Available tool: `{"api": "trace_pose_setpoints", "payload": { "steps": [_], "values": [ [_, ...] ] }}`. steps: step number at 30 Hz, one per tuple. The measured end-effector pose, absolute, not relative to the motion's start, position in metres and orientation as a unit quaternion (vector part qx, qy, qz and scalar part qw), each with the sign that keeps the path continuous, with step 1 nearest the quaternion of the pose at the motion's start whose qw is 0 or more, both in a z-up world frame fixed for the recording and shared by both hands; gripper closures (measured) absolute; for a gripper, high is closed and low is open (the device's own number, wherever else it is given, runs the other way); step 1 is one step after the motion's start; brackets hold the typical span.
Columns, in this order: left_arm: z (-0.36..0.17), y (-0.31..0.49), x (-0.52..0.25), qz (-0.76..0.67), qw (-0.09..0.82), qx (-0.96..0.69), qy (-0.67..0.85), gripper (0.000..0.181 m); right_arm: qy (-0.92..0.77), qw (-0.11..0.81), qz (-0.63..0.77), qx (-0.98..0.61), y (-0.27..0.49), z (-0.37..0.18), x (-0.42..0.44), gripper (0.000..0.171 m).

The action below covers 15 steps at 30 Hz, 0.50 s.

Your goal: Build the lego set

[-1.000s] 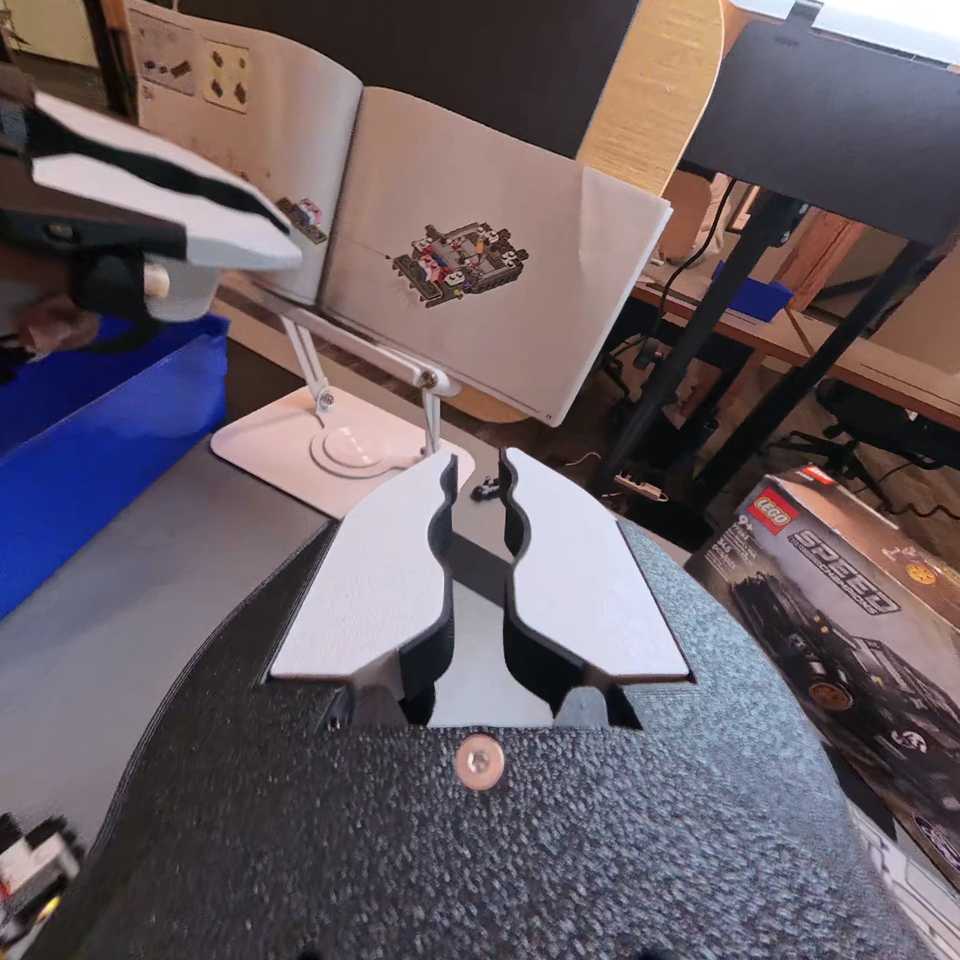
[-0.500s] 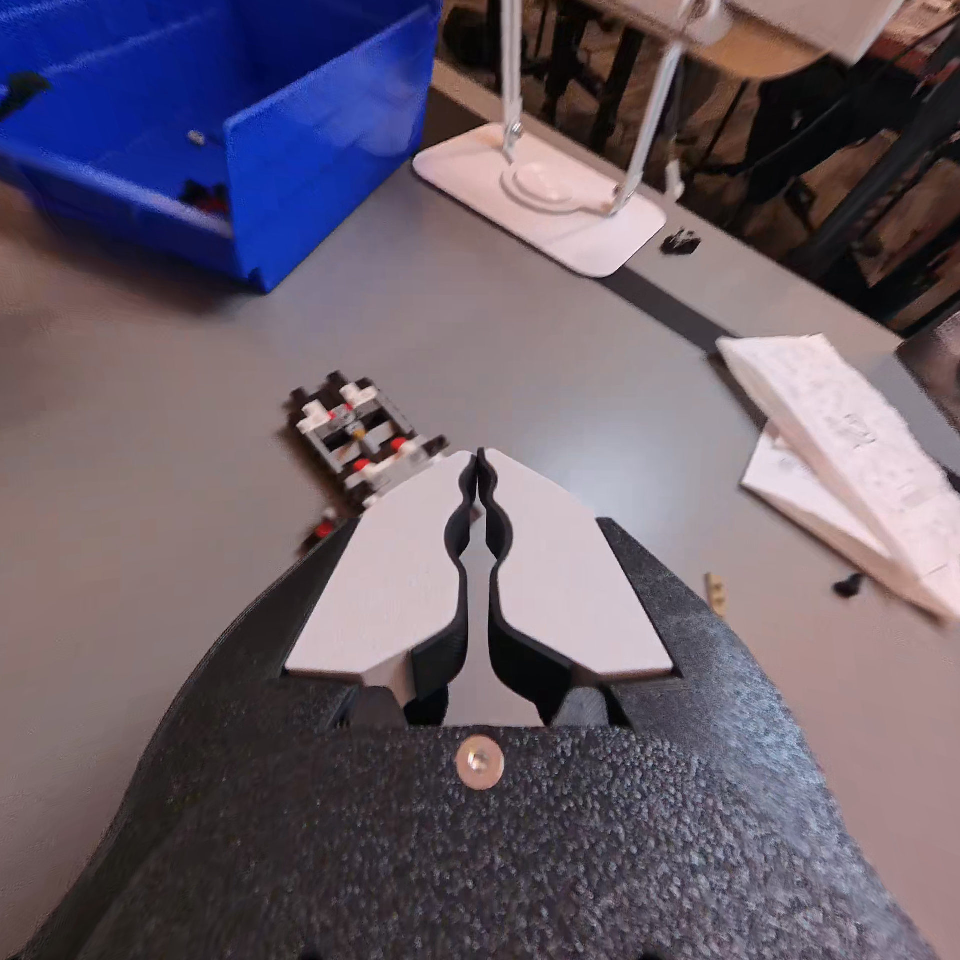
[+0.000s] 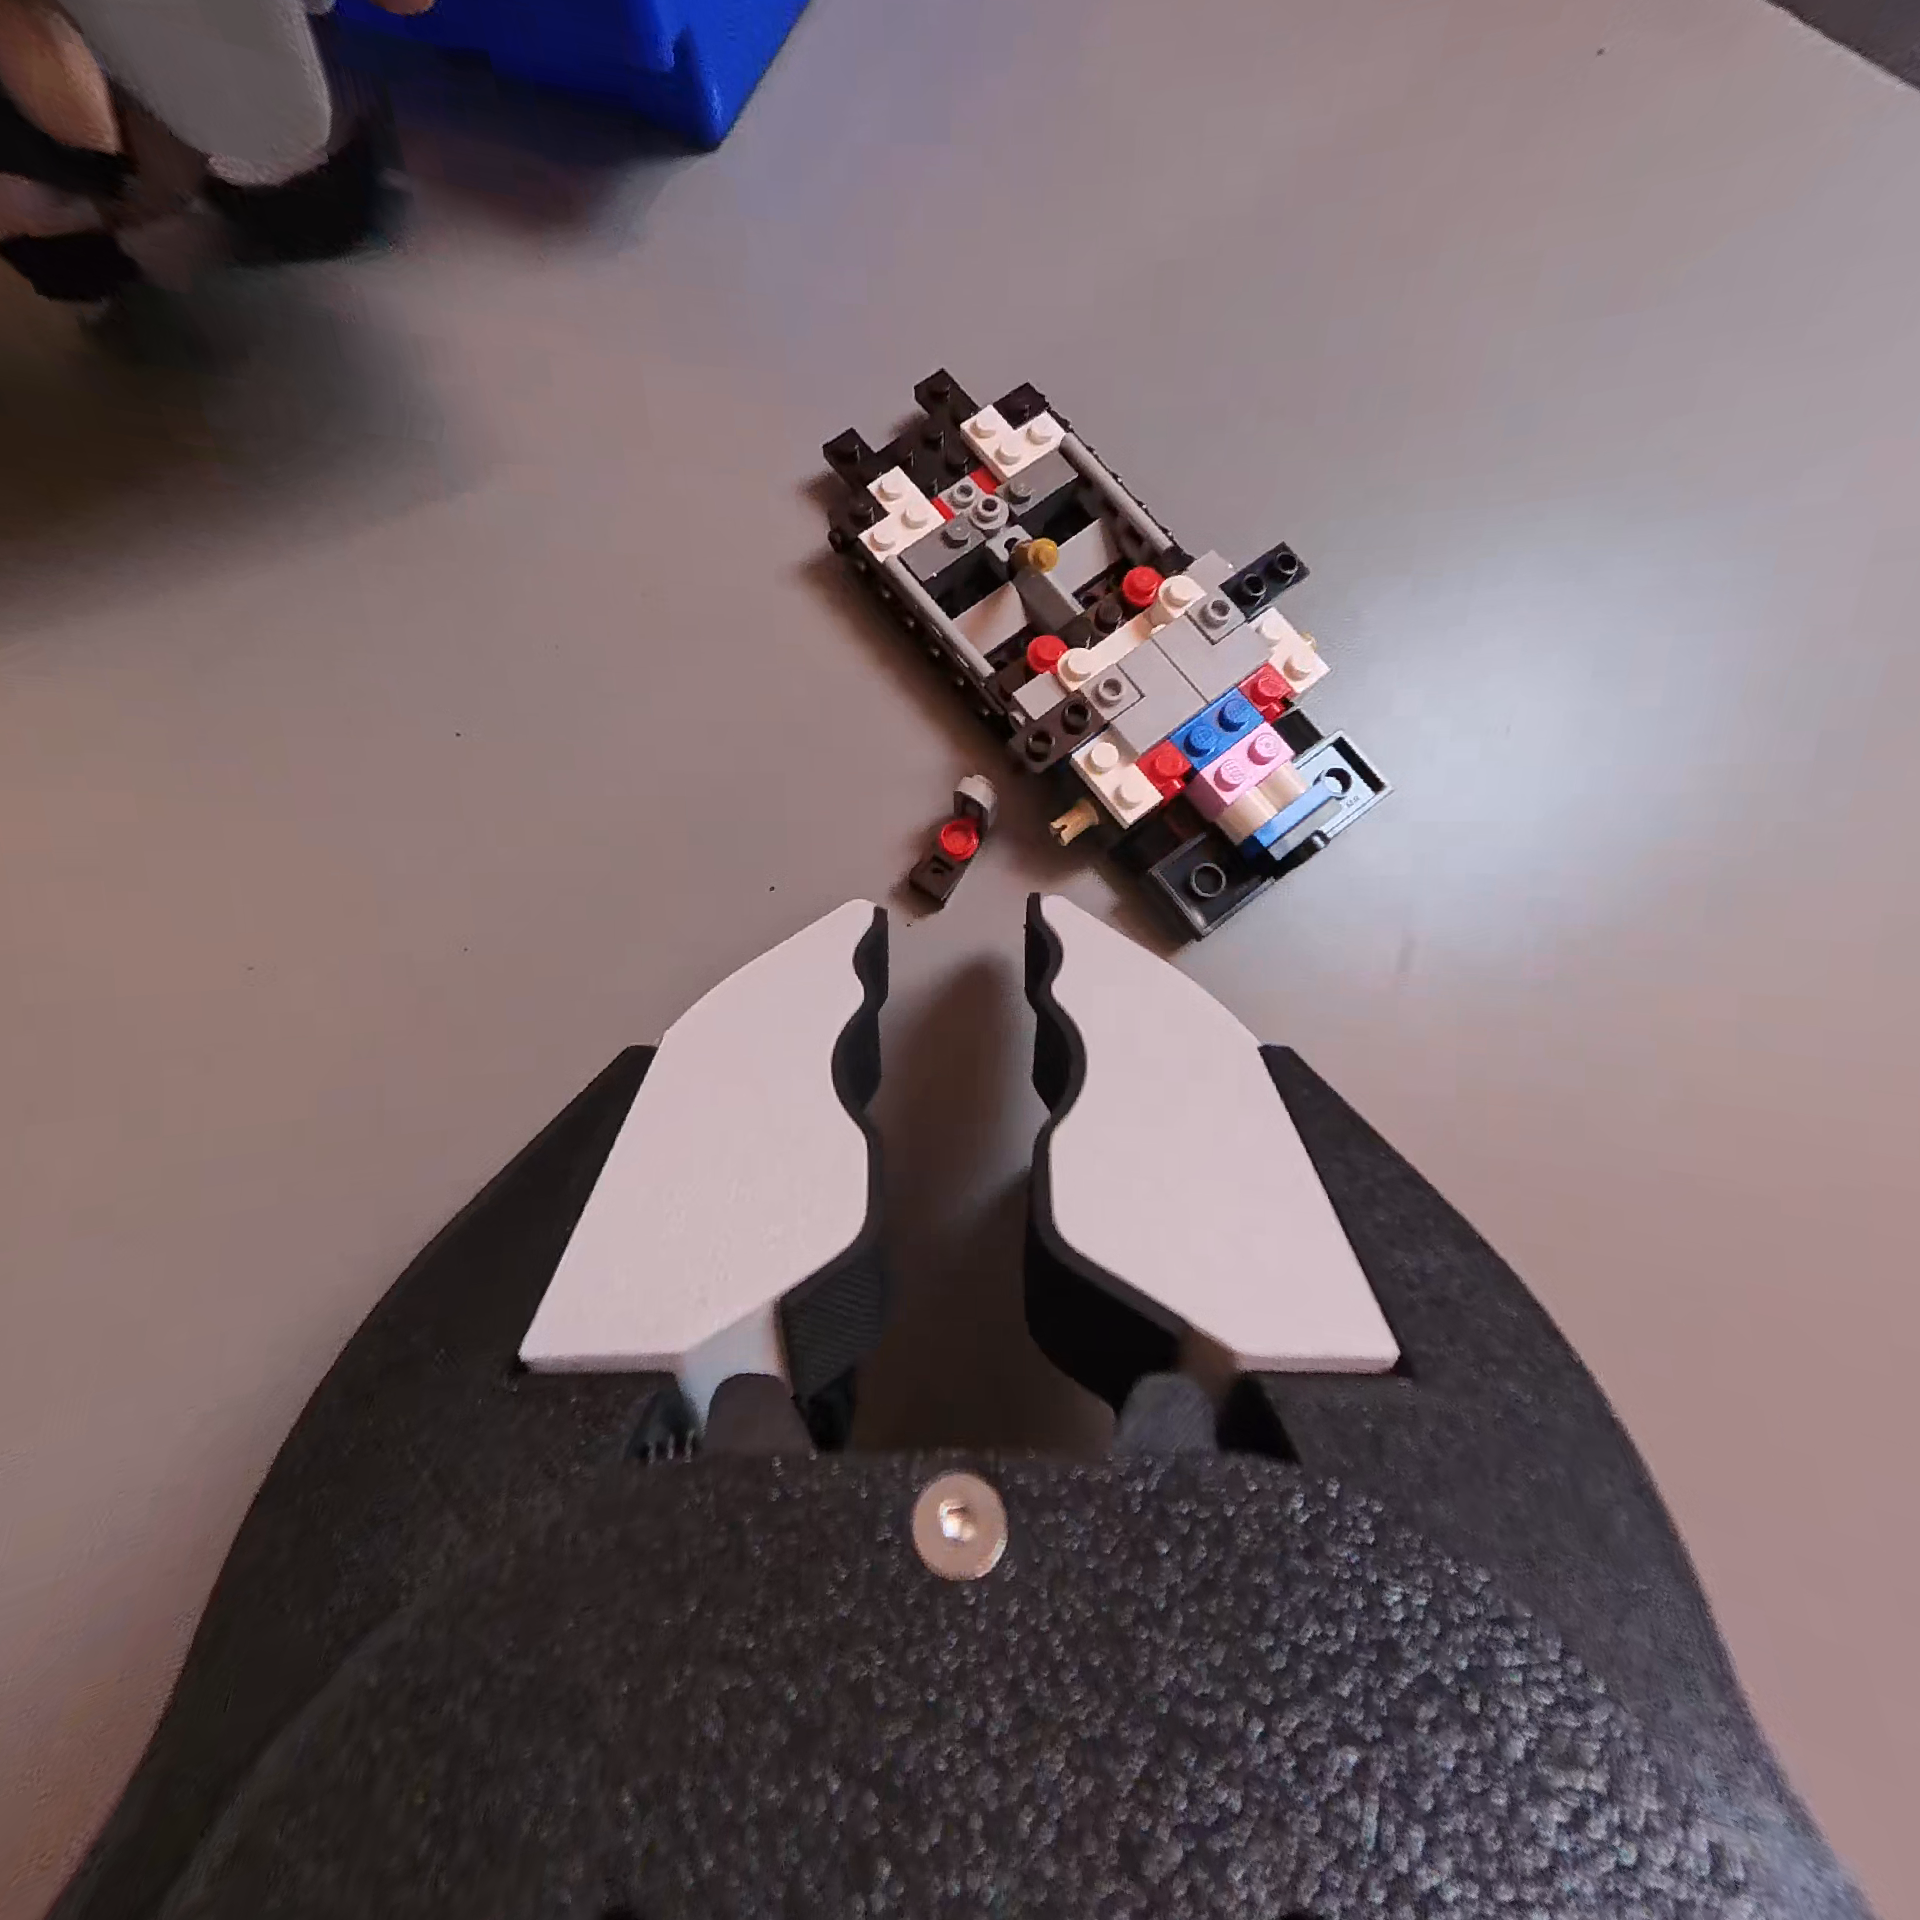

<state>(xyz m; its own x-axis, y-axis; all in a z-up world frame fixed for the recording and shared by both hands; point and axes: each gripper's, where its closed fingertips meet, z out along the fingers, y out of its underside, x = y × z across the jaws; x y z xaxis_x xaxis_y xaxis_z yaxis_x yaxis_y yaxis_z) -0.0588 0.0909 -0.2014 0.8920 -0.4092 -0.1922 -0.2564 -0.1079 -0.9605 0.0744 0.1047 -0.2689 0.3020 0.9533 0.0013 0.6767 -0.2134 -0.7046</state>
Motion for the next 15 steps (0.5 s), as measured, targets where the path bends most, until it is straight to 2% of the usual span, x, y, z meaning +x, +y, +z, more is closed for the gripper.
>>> {"api": "trace_pose_setpoints", "payload": {
  "steps": [7,12,15],
  "values": [
    [-0.21,0.088,-0.05,-0.05,0.619,-0.742,0.253,0.181,-0.577,0.276,0.184,-0.746,0.101,-0.277,0.069,0.139],
    [-0.212,0.088,-0.051,-0.057,0.617,-0.745,0.247,0.181,-0.588,0.26,0.179,-0.745,0.103,-0.278,0.066,0.145],
    [-0.214,0.088,-0.049,-0.057,0.612,-0.746,0.256,0.181,-0.592,0.268,0.175,-0.74,0.107,-0.278,0.066,0.161]
  ]
}}
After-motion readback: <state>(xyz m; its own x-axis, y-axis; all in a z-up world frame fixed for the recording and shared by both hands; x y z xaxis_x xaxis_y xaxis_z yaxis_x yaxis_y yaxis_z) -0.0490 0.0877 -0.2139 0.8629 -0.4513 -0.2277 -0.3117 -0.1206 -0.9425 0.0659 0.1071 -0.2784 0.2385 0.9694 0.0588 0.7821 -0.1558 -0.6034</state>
